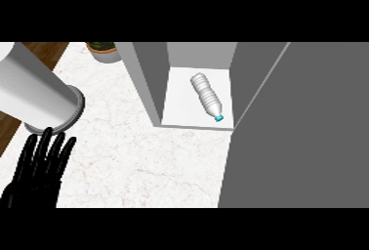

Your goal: Pick up the bottled water, place it into the cabinet and close the cabinet

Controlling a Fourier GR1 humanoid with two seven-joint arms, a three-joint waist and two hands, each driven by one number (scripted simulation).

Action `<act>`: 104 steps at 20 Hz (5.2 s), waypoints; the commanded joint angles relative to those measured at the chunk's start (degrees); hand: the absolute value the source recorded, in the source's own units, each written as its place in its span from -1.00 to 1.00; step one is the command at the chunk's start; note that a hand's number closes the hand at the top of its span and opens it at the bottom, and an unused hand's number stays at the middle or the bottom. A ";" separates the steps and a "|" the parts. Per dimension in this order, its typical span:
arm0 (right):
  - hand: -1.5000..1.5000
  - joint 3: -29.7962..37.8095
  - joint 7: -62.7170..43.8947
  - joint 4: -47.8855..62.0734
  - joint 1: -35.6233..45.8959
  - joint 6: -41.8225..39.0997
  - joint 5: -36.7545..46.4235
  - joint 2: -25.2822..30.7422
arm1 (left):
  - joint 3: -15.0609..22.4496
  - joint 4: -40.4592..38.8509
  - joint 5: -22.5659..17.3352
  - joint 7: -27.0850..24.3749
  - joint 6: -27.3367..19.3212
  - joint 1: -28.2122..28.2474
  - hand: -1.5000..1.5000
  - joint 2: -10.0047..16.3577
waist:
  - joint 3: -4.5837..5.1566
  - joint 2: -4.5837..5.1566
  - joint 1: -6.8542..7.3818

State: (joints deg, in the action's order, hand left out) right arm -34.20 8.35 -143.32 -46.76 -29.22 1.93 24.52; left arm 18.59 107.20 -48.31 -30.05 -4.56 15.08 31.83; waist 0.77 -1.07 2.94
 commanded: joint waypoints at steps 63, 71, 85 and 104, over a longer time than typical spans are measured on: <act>1.00 -2.09 -17.25 6.34 27.94 -0.81 -11.96 -4.05 | -12.54 -0.15 -8.92 1.50 20.18 3.27 -1.00 13.65 | 0.66 5.75 13.59; 1.00 3.19 -24.75 10.23 38.82 0.20 -8.61 -5.08 | -12.92 -0.65 -9.77 2.08 20.36 2.75 -1.00 13.83 | 0.64 4.81 13.39; 1.00 8.16 -37.69 32.35 62.78 5.38 -11.49 -16.84 | -13.05 -3.05 -10.85 2.68 21.53 2.88 -1.00 13.61 | 0.10 4.15 12.25; -1.00 24.68 -35.96 68.18 98.44 36.38 -7.91 -24.52 | -15.65 -6.92 -12.00 1.58 23.90 4.19 -1.00 13.17 | -0.52 3.62 8.81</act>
State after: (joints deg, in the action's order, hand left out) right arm -15.86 -31.29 -83.87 43.05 -0.04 -6.63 -0.06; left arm 3.47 101.38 -60.51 -28.19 18.40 18.85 44.81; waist -0.02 1.52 11.50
